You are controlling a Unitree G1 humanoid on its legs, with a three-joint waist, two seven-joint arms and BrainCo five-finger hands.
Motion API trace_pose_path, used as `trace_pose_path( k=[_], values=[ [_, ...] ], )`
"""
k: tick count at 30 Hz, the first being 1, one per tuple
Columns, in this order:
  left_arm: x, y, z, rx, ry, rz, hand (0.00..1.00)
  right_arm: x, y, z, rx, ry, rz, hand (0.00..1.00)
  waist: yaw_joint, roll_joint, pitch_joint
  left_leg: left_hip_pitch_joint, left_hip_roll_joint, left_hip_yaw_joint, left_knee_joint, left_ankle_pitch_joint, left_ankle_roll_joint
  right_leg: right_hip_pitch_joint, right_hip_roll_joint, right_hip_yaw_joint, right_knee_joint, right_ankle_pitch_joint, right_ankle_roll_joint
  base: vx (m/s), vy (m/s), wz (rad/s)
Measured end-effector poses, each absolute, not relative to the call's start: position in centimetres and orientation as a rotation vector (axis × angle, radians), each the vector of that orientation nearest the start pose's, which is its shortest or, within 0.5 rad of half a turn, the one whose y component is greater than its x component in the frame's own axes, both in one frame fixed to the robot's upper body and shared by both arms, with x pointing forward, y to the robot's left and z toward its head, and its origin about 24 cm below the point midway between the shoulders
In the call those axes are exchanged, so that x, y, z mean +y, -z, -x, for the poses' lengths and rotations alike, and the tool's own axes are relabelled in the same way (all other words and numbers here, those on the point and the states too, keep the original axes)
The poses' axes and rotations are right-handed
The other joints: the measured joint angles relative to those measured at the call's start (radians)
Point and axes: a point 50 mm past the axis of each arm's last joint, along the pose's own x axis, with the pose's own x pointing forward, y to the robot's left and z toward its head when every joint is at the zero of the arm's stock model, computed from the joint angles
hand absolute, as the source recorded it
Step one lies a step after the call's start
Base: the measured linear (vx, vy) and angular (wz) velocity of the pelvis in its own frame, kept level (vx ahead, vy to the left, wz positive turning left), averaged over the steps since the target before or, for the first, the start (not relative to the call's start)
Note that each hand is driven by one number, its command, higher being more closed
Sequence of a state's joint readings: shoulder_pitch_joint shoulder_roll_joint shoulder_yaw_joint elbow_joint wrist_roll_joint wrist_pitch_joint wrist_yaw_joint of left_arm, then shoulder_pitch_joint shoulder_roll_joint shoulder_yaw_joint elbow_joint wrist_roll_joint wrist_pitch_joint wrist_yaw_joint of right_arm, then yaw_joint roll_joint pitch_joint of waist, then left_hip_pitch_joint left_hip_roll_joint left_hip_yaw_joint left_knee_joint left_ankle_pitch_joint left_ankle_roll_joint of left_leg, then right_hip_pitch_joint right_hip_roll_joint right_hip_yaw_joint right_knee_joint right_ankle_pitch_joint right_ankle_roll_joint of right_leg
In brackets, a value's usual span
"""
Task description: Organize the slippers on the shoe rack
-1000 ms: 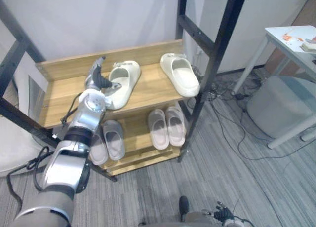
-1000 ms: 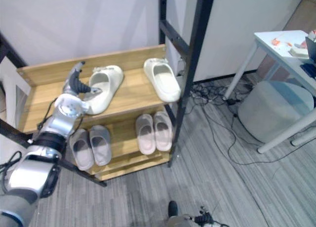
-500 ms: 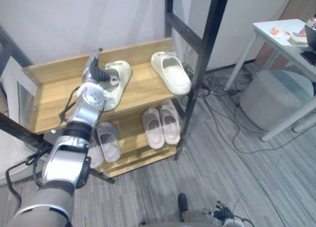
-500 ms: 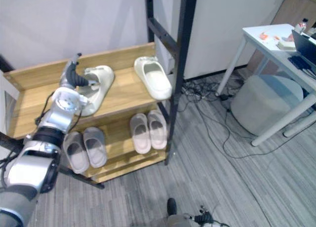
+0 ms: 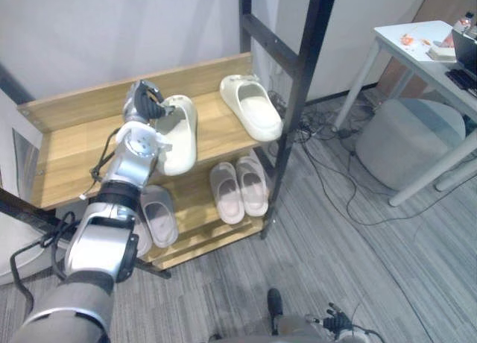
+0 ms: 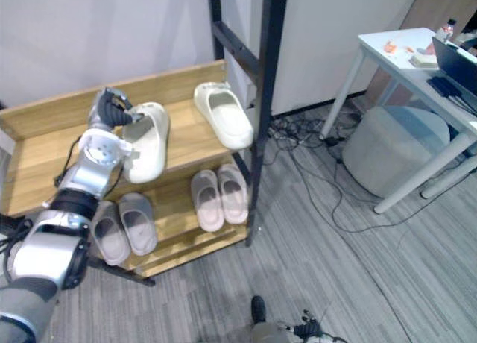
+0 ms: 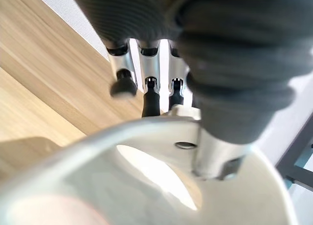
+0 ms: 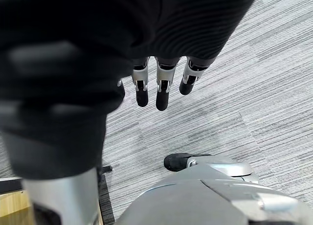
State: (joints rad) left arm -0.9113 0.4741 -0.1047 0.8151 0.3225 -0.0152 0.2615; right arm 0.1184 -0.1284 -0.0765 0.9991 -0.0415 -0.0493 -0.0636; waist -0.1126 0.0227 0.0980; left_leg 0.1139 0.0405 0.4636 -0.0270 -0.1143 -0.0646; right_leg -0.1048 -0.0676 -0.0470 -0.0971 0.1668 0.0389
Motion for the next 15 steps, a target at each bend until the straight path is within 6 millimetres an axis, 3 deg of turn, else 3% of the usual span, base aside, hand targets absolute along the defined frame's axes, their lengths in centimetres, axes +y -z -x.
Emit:
trace_pose_path(
  k=[15],
  values=[
    [21.6, -18.2, -39.8, -0.221, -0.311, -0.757, 1.0, -21.7, 15.5, -9.3, 1.058, 0.209, 0.146, 0.0, -0.005, 0.009, -0.005, -0.005, -0.005, -0.044, 0.0, 0.003, 0.004, 0.009, -0.014, -0.046, 0.0, -0.002, 0.002, -0.02, -0.01, 0.08]
  ],
)
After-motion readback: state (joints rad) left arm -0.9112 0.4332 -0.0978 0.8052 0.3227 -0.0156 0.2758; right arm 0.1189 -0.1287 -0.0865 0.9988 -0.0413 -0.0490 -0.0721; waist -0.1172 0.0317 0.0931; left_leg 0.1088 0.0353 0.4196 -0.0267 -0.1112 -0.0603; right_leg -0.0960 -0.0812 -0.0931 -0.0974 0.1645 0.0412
